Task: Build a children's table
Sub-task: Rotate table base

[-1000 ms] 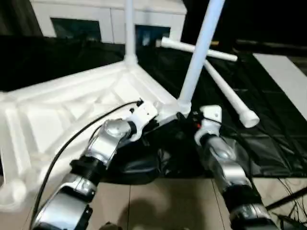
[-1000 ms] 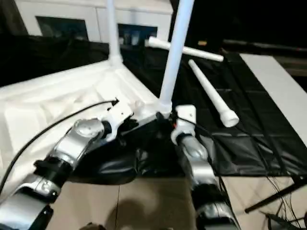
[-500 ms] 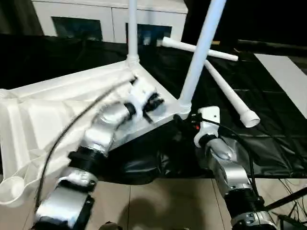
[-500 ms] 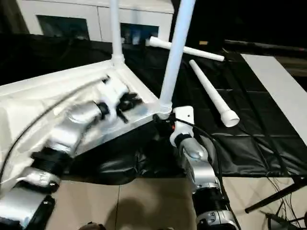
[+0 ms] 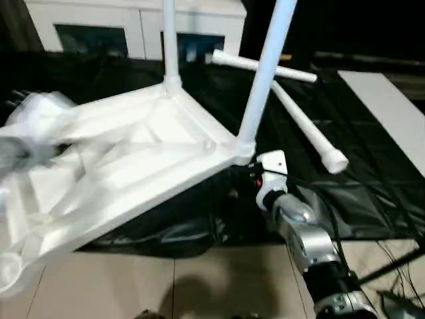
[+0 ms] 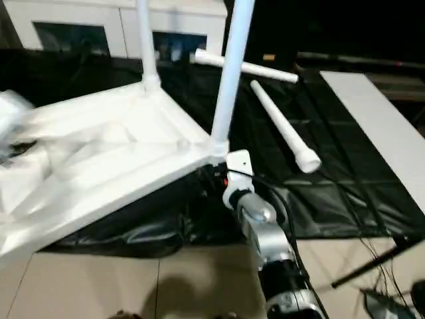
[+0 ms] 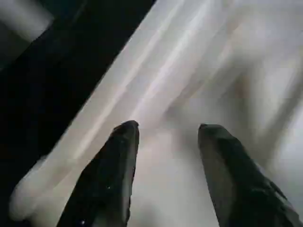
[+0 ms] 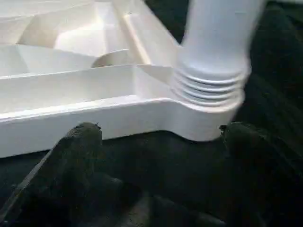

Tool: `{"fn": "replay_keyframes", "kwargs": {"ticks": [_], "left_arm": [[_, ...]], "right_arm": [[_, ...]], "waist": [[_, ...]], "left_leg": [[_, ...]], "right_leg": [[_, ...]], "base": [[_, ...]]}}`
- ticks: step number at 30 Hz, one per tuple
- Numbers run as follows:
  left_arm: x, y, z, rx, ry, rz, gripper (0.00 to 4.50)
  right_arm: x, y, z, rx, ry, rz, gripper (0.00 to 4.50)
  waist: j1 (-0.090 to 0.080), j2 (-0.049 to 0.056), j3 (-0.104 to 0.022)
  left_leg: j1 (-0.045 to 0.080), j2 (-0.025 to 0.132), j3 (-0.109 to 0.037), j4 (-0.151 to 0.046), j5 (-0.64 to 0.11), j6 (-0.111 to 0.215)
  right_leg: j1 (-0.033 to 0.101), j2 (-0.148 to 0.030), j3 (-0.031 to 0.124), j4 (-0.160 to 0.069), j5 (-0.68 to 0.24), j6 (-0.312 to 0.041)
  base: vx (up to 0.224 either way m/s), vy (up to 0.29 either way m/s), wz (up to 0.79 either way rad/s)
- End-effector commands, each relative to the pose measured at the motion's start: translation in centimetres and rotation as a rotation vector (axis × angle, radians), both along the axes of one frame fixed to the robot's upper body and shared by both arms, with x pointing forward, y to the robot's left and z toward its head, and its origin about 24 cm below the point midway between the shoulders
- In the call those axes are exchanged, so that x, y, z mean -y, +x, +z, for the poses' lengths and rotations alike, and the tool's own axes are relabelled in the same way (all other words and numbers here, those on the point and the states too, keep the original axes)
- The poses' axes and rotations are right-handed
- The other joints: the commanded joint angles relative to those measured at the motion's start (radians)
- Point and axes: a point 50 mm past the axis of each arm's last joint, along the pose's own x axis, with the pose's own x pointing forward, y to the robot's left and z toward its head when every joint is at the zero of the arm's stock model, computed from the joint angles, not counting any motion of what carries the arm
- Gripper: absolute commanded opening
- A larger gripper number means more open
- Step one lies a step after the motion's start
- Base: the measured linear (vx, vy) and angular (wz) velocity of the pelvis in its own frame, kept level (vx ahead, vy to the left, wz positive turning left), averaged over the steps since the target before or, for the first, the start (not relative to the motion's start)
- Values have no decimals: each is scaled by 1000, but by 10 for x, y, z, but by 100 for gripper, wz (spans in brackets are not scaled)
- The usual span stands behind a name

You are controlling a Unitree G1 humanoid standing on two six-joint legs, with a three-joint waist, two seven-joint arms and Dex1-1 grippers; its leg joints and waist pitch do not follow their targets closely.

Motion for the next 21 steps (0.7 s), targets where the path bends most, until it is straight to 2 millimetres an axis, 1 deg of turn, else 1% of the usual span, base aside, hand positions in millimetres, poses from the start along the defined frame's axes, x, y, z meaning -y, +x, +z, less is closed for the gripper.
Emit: {"fn": "replay_keyframes", "kwargs": {"ticks": [1, 2, 3, 4, 5, 6, 7, 8, 10, 11, 12, 14, 15, 16, 17, 18, 19, 20, 21], "left_arm": [[-17, -11, 3, -8, 59, 119, 219], [-32, -21, 0, -42, 114, 197, 219], [-40, -27, -2, -69, 143, 234, 219], [-48, -35, -8, -113, 165, 271, 219], [-51, -39, -14, -142, 165, 285, 219], [-54, -42, -18, -177, 173, 292, 219], [-55, -45, -21, -201, 183, 296, 219], [-56, -50, -28, -236, 174, 310, 219], [-58, -56, -40, -290, 167, 318, 219], [-58, -60, -49, -313, 144, 317, 219], [-56, -60, -53, -320, 130, 306, 219], [-46, -56, -62, -298, 52, 273, 219], [-32, -49, -66, -291, -4, 221, 219], [-32, -49, -66, -291, -4, 221, 219], [-27, -48, -67, -288, -19, 205, 219], [-14, -42, -67, -278, -60, 163, 219], [-4, -38, -65, -264, -93, 130, 219], [-4, -38, -65, -264, -93, 130, 219], [7, -34, -62, -250, -121, 93, 219]], "right_arm": [[-1, 1, 0, -11, -9, 10, 450], [-4, 1, -1, -15, -9, 16, 450], [-5, 1, -1, -17, -9, 21, 450], [-7, 1, -2, -20, -9, 30, 450], [-9, 1, -2, -21, -10, 36, 450], [-9, 1, -2, -21, -12, 39, 450], [-10, 1, -2, -21, -13, 41, 450], [-11, 1, -2, -22, -13, 43, 450], [-12, 2, -1, -22, -14, 46, 450], [-13, 3, -1, -21, -15, 50, 450], [-14, 3, -1, -21, -16, 52, 450], [-15, 4, -2, -25, -18, 57, 450], [-18, 5, -4, -39, -28, 73, 450], [-18, 5, -4, -39, -28, 73, 450], [-19, 5, -5, -43, -33, 78, 450], [-21, 4, -8, -60, -35, 88, 450], [-23, 4, -10, -72, -38, 97, 450], [-23, 4, -10, -72, -38, 97, 450], [-25, 4, -12, -87, -34, 103, 450]], "waist": [[2, 33, -57], [1, 21, -56], [4, 25, -55], [5, 27, -56], [5, 26, -56], [9, 26, -54], [12, 26, -55], [13, 29, -54], [13, 30, -53], [12, 32, -53], [11, 27, -52], [12, 27, -51], [13, 25, -50], [12, 28, -51], [11, 25, -48], [13, 27, -50], [14, 26, -48], [14, 27, -48], [15, 25, -47]], "left_leg": [[41, 20, -5, -75, -357, -44], [37, 20, -5, -76, -360, -43], [31, 17, -8, -79, -375, -43], [37, 18, -9, -78, -389, -47], [36, 18, -10, -79, -391, -48], [40, 19, -9, -81, -406, -51], [41, 19, -10, -80, -411, -53], [40, 19, -10, -81, -417, -54], [44, 19, -14, -85, -473, -67], [46, 19, -16, -85, -490, -71], [46, 19, -19, -86, -521, -76], [49, 19, -21, -85, -538, -77], [50, 18, -22, -85, -555, -77], [51, 19, -23, -84, -562, -79], [50, 17, -23, -84, -573, -76], [51, 17, -25, -83, -581, -76], [54, 19, -26, -82, -589, -76], [56, 19, -25, -81, -595, -78], [59, 19, -25, -80, -606, -77]], "right_leg": [[23, -31, 39, -61, -276, -158], [24, -31, 38, -61, -277, -159], [27, -32, 38, -61, -301, -152], [22, -33, 40, -63, -308, -149], [22, -32, 40, -63, -304, -150], [19, -32, 40, -65, -307, -155], [18, -34, 42, -65, -300, -159], [17, -34, 42, -65, -301, -160], [14, -32, 40, -70, -336, -151], [12, -33, 41, -71, -346, -150], [12, -35, 40, -76, -370, -144], [10, -36, 40, -79, -385, -143], [10, -38, 40, -81, -407, -143], [10, -39, 40, -82, -412, -144], [9, -38, 38, -87, -430, -140], [10, -41, 38, -87, -449, -136], [8, -40, 37, -90, -458, -135], [6, -40, 37, -90, -460, -135], [3, -40, 37, -94, -471, -134]], "base": [[0, 0, 0], [0, 0, 0], [0, 0, 0], [0, 0, 0], [0, 0, 0], [0, 0, 0], [0, 0, 0], [0, 0, 0], [0, 0, 0], [0, 0, 0], [0, 0, 0], [0, 0, 0], [0, 0, 0], [0, 0, 0], [0, 0, 0], [0, 0, 0], [0, 0, 0], [0, 0, 0], [0, 0, 0]]}}
